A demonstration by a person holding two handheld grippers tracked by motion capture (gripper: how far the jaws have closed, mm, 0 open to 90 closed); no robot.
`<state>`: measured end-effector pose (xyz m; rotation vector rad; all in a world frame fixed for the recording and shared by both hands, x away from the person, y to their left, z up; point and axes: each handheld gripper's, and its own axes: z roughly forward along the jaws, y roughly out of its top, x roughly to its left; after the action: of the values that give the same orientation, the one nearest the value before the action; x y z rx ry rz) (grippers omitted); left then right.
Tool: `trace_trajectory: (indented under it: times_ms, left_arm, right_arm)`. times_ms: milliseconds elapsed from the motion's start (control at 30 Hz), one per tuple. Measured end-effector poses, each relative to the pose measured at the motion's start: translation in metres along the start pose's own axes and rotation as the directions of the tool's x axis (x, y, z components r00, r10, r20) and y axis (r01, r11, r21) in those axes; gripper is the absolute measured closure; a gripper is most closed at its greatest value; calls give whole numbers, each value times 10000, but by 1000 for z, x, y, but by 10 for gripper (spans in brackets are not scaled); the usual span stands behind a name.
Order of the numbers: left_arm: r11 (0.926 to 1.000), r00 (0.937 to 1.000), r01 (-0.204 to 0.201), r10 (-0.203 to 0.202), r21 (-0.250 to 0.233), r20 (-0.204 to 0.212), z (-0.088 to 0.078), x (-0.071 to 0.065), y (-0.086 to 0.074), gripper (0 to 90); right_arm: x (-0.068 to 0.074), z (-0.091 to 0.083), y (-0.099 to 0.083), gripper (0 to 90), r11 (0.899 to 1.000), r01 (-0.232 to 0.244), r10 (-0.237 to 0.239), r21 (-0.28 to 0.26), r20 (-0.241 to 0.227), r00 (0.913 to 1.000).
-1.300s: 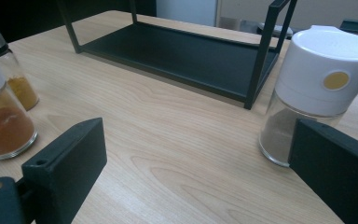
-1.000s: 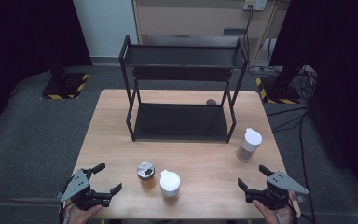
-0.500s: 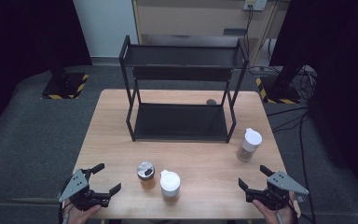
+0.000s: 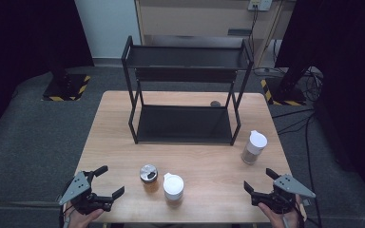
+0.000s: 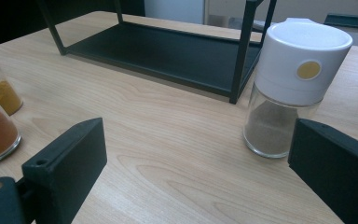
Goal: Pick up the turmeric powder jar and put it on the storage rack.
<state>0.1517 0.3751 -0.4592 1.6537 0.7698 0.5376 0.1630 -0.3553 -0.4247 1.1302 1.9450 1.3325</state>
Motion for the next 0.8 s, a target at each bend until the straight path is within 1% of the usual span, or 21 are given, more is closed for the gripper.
trace_trajectory:
  times_ms: [67, 100, 133, 200, 267, 333, 600, 800]
  left_arm:
    - [10000, 10000, 5, -5, 9, 9, 0, 0, 2, 6]
    - [9999, 10000, -71, 71, 95, 7, 0, 1, 6, 6]
    - [9999, 10000, -71, 71, 95, 7, 0, 1, 6, 6]
    - [9997, 9999, -143, 142, 187, 71, 0, 2, 14, 6]
    - [9994, 9997, -213, 210, 291, 100, 1, 2, 20, 6]
    - [9990, 9996, -255, 251, 361, 114, 2, 3, 23, 5]
    - [9984, 9981, -257, 228, 499, 565, 11, 6, 40, 5]
    - [9966, 9952, -462, 401, 678, 891, 19, 6, 51, 5]
  right_arm:
    - [0, 0, 0, 45, 10000, 2, -2, 30, -11, 10000]
    - [0, 1, 1, 45, 10000, 16, -16, 57, -14, 10000]
    - [0, 1, 1, 45, 10000, 16, -16, 57, -14, 10000]
    - [1, 1, 1, 45, 9999, 118, -118, 97, -30, 9999]
    - [2, 1, 2, 45, 9998, 121, -121, 128, -26, 9999]
    - [2, 1, 2, 45, 9999, 114, -114, 121, -14, 9999]
    - [1, 1, 1, 46, 9999, 70, -70, 92, 17, 10000]
    - [1, 1, 1, 46, 9999, 132, -132, 95, -8, 9999]
